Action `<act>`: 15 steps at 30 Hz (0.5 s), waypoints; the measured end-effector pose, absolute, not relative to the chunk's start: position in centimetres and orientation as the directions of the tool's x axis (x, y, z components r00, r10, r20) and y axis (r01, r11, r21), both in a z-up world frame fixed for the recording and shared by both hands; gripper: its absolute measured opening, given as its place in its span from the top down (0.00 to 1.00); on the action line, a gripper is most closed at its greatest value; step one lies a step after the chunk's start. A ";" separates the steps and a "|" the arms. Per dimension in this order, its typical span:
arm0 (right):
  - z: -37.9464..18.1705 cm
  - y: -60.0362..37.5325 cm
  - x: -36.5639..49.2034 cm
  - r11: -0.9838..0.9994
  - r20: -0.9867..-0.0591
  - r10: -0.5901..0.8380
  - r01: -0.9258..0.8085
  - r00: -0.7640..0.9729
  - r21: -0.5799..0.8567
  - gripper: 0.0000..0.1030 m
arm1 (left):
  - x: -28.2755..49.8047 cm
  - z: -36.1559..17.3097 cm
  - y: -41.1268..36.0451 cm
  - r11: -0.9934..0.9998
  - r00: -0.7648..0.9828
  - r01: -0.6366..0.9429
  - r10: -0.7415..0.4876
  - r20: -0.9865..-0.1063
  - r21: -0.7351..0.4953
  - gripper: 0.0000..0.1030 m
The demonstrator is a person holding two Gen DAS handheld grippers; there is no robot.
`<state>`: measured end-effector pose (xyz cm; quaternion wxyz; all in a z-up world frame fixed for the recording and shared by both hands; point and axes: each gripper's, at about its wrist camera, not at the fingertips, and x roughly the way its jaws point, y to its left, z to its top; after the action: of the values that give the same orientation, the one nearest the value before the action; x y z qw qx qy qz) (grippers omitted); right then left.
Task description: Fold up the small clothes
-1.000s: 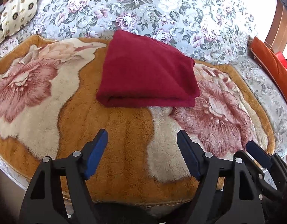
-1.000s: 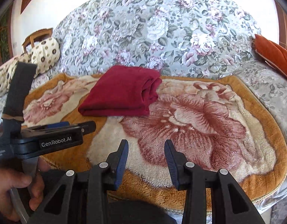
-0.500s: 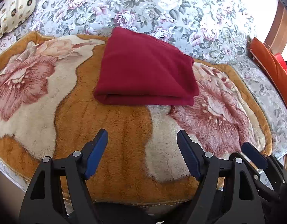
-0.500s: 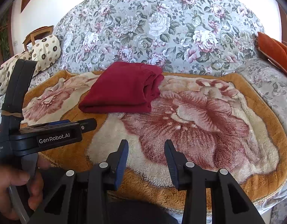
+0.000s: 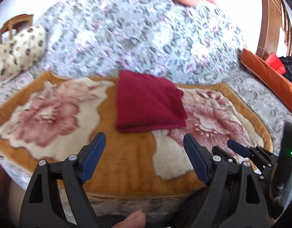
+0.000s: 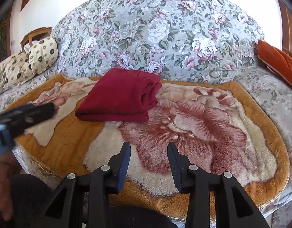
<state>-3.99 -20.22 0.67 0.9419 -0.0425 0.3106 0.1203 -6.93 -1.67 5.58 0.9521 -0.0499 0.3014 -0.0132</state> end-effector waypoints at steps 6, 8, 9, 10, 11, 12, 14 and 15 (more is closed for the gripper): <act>0.8 -18.7 -4.3 0.956 -0.595 0.182 -0.282 0.783 -0.079 0.63 | -7.6 5.8 2.0 0.955 0.789 -0.030 -0.160 -0.593 -0.296 0.01; 0.7 -18.5 -4.5 0.956 -0.594 0.173 -0.279 0.786 -0.091 0.63 | -7.3 5.6 1.9 0.943 0.751 -0.010 -0.213 -0.625 -0.333 0.01; 0.7 -18.5 -4.5 0.956 -0.594 0.169 -0.277 0.786 -0.095 0.63 | -7.1 5.5 1.7 0.938 0.735 0.011 -0.243 -0.633 -0.347 0.01; 0.7 -18.5 -4.5 0.956 -0.597 0.167 -0.278 0.784 -0.098 0.63 | -7.1 5.4 1.2 0.938 0.719 0.028 -0.260 -0.644 -0.347 0.01; 0.7 -18.4 -4.5 0.956 -0.599 0.166 -0.278 0.783 -0.099 0.63 | -7.0 5.4 0.8 0.939 0.706 0.042 -0.271 -0.654 -0.343 0.01; 0.7 -18.4 -4.5 0.956 -0.600 0.163 -0.276 0.783 -0.099 0.63 | -6.9 5.4 0.4 0.938 0.693 0.060 -0.285 -0.662 -0.341 0.01; 0.6 -18.4 -4.4 0.956 -0.604 0.164 -0.277 0.780 -0.098 0.63 | -6.9 5.2 -0.7 0.937 0.663 0.099 -0.313 -0.680 -0.335 0.01; 0.6 -18.4 -4.4 0.956 -0.607 0.164 -0.278 0.778 -0.099 0.63 | -7.0 5.2 -0.9 0.939 0.657 0.106 -0.314 -0.685 -0.328 0.01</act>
<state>-4.38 -18.36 0.57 0.9384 -0.0916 0.3118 0.1177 -6.99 -0.94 5.20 0.9008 -0.1309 0.3974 -0.1165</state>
